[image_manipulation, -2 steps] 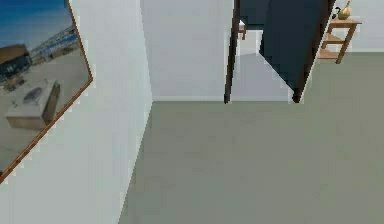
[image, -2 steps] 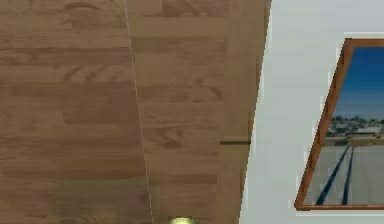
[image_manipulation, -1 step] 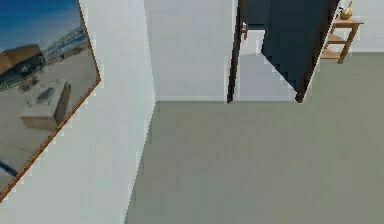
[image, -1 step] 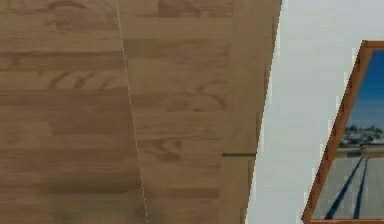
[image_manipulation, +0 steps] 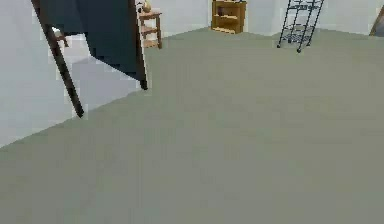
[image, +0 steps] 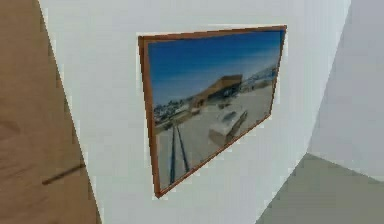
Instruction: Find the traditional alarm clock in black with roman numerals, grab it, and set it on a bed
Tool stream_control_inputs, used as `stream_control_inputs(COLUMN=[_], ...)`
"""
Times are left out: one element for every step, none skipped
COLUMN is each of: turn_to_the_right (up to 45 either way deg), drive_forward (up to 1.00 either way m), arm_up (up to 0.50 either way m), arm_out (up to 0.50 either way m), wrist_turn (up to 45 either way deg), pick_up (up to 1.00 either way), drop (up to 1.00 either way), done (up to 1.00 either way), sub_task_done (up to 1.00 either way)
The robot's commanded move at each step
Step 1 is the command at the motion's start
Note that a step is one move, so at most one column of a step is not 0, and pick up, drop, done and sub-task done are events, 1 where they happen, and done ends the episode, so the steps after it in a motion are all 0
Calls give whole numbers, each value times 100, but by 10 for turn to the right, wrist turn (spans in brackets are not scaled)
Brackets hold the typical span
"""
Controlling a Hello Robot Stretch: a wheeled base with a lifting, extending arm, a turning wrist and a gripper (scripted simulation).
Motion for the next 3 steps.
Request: stream_control_inputs(turn_to_the_right=[450,240,0], drive_forward=[0,0,100], arm_up=[0,0,0], arm_out=[0,0,0], wrist_turn=[0,0,0], pick_up=[0,0,0], drop=[0,0,0], done=[0,0,0], sub_task_done=[0,0,0])
